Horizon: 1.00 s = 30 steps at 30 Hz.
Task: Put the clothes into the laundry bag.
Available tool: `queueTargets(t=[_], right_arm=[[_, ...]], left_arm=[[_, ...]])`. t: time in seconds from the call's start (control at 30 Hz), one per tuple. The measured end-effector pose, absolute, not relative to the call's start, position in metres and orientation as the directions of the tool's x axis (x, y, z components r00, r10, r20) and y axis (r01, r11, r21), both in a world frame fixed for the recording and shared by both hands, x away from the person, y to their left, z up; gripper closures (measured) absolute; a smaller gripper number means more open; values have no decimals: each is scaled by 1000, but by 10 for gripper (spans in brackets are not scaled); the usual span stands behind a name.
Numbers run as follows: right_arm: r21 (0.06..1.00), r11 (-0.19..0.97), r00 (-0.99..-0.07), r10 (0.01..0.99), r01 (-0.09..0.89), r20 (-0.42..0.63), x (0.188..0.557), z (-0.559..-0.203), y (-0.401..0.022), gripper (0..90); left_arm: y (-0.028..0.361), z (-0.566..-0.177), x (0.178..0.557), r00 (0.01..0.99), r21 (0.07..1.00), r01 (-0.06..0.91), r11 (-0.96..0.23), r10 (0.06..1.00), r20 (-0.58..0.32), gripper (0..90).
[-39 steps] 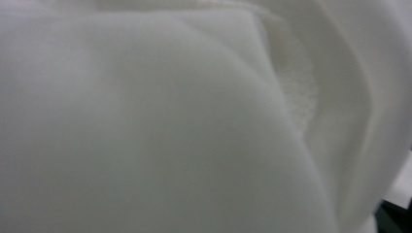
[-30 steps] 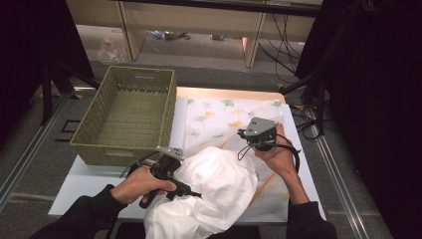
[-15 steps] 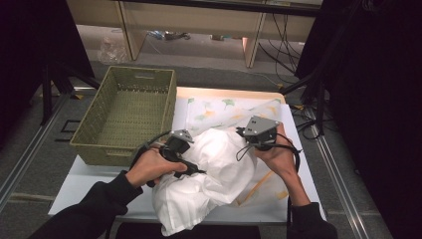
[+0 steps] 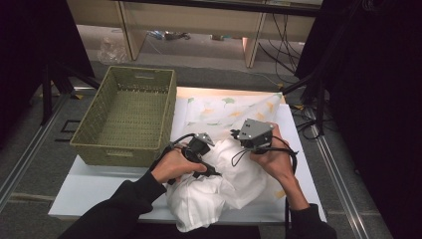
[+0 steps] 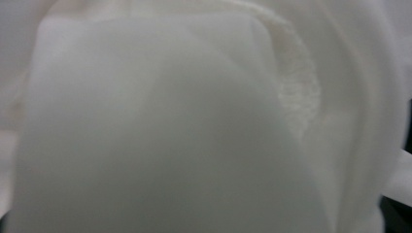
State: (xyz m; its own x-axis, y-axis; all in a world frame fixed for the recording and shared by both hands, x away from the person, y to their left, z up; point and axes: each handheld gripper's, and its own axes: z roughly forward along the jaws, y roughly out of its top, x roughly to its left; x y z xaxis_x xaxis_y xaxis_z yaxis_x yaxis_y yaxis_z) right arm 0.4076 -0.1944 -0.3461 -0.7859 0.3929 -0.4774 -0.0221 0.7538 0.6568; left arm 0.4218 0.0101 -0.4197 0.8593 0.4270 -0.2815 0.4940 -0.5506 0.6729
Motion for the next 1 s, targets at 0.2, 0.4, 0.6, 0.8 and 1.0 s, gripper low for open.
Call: queueTargets(t=[0.2, 0.4, 0.6, 0.8, 1.0], right_arm=[[650, 760, -794, 394, -1, -463, 407, -350, -192, 900], [653, 757, -791, 415, 26, -449, 407, -353, -201, 900], [664, 747, -783, 431, 30, -449, 408, -353, -209, 900], [657, 753, -788, 416, 20, -453, 409, -353, -208, 900], [657, 754, -788, 420, 26, -450, 407, -353, -205, 900]], left_arm=[[1, -438, 440, 834, 639, 538, -551, 461, -304, 428], [1, -422, 423, 850, 717, 484, -501, 463, -251, 220], [15, -387, 401, 885, 759, 399, -514, 432, -172, 182], [28, -395, 390, 898, 742, 365, -563, 423, -120, 264], [6, -406, 395, 906, 757, 395, -520, 359, -226, 641]])
